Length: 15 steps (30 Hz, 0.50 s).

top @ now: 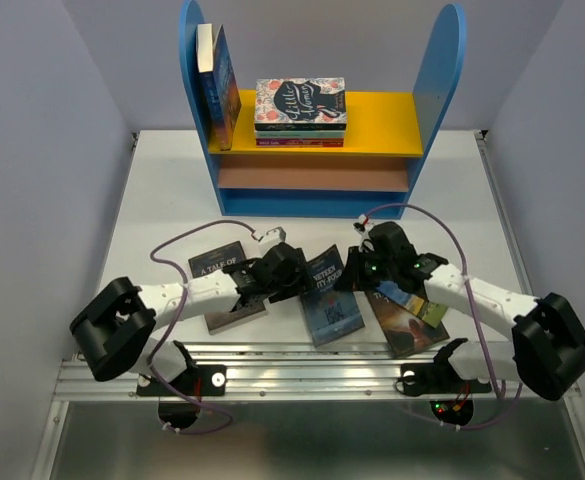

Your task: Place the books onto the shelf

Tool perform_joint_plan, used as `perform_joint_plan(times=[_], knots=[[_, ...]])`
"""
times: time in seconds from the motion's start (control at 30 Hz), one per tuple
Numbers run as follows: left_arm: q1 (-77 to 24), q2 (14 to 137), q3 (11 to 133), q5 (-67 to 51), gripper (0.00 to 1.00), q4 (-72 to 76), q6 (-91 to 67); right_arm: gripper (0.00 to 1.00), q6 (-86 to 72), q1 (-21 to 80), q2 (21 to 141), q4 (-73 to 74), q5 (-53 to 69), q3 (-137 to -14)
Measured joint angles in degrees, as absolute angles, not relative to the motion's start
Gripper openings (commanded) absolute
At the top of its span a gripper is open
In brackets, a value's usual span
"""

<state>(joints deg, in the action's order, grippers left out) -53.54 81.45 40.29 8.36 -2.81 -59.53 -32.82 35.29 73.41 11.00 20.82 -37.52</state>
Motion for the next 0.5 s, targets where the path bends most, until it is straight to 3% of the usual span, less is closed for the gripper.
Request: perform_joint_plan(times=[0.03,0.17,0.5], knots=[[-53.6,79.9,40.3,8.4,0.92,-2.8,-59.2,0.01,-32.6,35.4,72.5,11.0,20.1,-37.5],[-53.7,73.8,40.8,8.7,0.99,-3.8,-58.1,0.01,-31.2,35.5,65.9,11.0,16.1,-37.5],[-53.6,55.0,42.2,13.8,0.99,-5.9,-51.9,0.01,-27.8,35.4,53.1,15.2,11.9,-42.2]])
